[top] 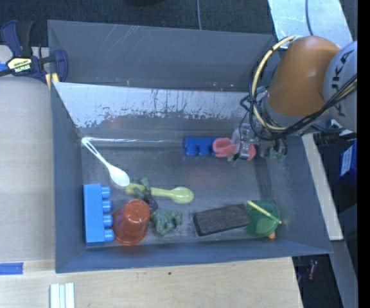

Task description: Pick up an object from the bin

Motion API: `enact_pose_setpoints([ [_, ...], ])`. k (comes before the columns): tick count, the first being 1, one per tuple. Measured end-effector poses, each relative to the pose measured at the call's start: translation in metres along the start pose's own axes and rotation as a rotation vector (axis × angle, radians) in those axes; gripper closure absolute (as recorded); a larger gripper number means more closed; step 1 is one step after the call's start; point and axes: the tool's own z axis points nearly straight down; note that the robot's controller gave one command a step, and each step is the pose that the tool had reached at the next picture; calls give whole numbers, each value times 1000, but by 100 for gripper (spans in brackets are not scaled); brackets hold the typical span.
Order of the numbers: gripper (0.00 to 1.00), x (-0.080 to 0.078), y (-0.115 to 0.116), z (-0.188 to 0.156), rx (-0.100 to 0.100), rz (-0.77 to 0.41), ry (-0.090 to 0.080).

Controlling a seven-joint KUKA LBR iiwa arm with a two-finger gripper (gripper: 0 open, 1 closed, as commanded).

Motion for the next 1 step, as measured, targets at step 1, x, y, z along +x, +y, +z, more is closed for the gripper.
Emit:
enact_pose_setpoints([
  [1,100,-19,-51,-41,0,0,-3],
])
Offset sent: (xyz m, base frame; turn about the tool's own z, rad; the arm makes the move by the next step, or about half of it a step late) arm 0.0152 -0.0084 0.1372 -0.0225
